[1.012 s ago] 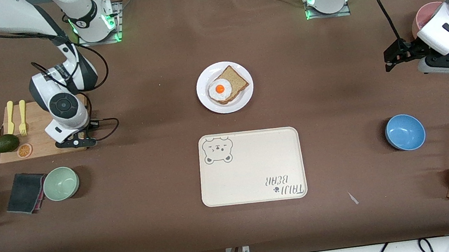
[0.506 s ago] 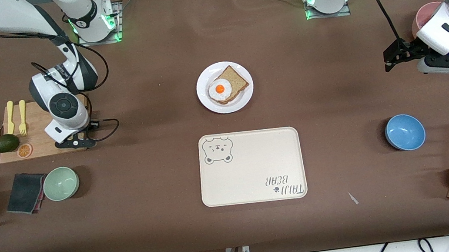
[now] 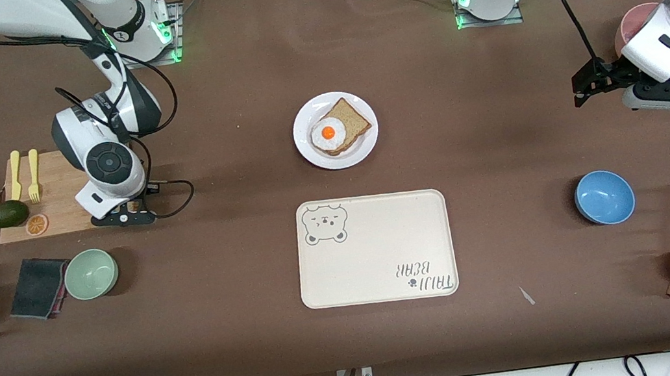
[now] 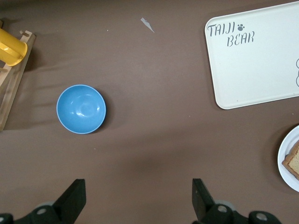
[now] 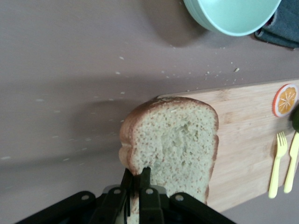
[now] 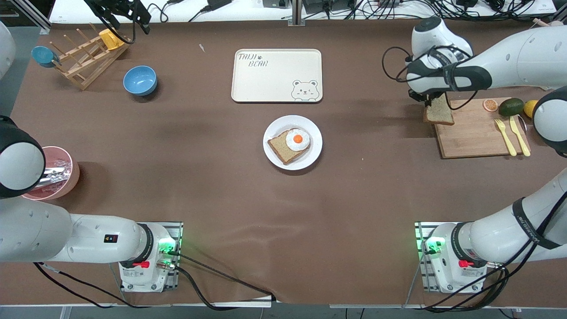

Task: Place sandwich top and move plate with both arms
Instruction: 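Lift the bread slice with the right gripper toward the white plate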

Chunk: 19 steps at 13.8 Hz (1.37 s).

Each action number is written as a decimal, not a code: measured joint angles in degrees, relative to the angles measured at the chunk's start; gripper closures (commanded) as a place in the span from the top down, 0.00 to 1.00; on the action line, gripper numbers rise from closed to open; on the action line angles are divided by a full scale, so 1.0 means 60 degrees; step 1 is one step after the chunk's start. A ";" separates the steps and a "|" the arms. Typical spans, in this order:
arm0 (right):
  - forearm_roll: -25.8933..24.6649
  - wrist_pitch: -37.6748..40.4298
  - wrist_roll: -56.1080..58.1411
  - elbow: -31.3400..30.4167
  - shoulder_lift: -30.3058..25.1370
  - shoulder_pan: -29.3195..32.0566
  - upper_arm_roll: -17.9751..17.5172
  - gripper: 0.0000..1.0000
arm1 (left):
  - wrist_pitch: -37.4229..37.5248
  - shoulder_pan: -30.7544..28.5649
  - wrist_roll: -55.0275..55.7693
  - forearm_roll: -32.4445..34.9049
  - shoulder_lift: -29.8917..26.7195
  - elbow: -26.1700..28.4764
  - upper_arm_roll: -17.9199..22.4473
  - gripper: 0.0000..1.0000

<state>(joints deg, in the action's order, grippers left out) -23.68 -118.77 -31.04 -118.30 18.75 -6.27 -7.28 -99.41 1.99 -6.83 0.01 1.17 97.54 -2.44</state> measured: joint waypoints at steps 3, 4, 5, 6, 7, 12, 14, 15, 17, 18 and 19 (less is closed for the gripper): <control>0.0713 0.1166 -0.0005 0.1110 -0.0009 -0.0039 -0.0629 0.00 | 0.0001 -0.0020 0.0000 0.0000 0.0001 0.0000 0.0000 1.00; 0.0877 0.1647 -0.0026 0.1572 -0.0008 -0.0127 -0.0769 0.00 | 0.0001 -0.0025 0.0000 0.0000 0.0001 0.0000 0.0001 1.00; 0.0998 0.2053 -0.0083 0.2017 -0.0004 -0.0277 -0.0838 0.00 | 0.0001 -0.0024 0.0000 0.0000 0.0001 0.0000 0.0000 1.00; 0.1067 0.2316 -0.0212 0.2393 0.0003 -0.0487 -0.0867 0.00 | 0.0001 -0.0022 0.0000 0.0000 0.0001 0.0000 0.0000 1.00; 0.1108 0.2446 -0.0441 0.2682 0.0014 -0.0730 -0.0883 0.00 | 0.0001 -0.0022 0.0000 0.0000 0.0001 0.0000 0.0000 1.00; 0.1996 0.2507 -0.1748 0.3375 0.0326 -0.1891 -0.0914 0.00 | 0.0001 -0.0018 0.0000 0.0000 0.0001 0.0000 0.0000 1.00; 0.2091 0.2492 -0.2525 0.3978 0.0851 -0.2484 -0.0922 0.00 | 0.0001 -0.0008 0.0000 0.0000 0.0001 -0.0001 0.0000 1.00; 0.2099 0.2487 -0.2955 0.4350 0.1173 -0.2818 -0.0927 0.00 | 0.0001 -0.0005 0.0000 0.0000 0.0001 -0.0002 0.0000 1.00; 0.2103 0.2486 -0.3741 0.5024 0.1773 -0.3409 -0.0933 0.00 | 0.0002 0.0006 0.0000 0.0000 0.0001 -0.0004 0.0000 1.00; 0.2103 0.2485 -0.4100 0.5296 0.2031 -0.3647 -0.0935 0.00 | 0.0002 0.0008 0.0000 0.0000 0.0001 -0.0005 0.0000 1.00; 0.2104 0.2485 -0.4423 0.5532 0.2260 -0.3858 -0.0937 0.00 | 0.0001 0.0007 0.0000 0.0000 0.0001 -0.0005 0.0000 1.00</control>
<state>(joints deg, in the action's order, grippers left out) -11.06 -103.86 -57.58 -85.10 32.31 -29.42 -12.90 -99.40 2.04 -6.83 0.01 1.17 97.51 -2.44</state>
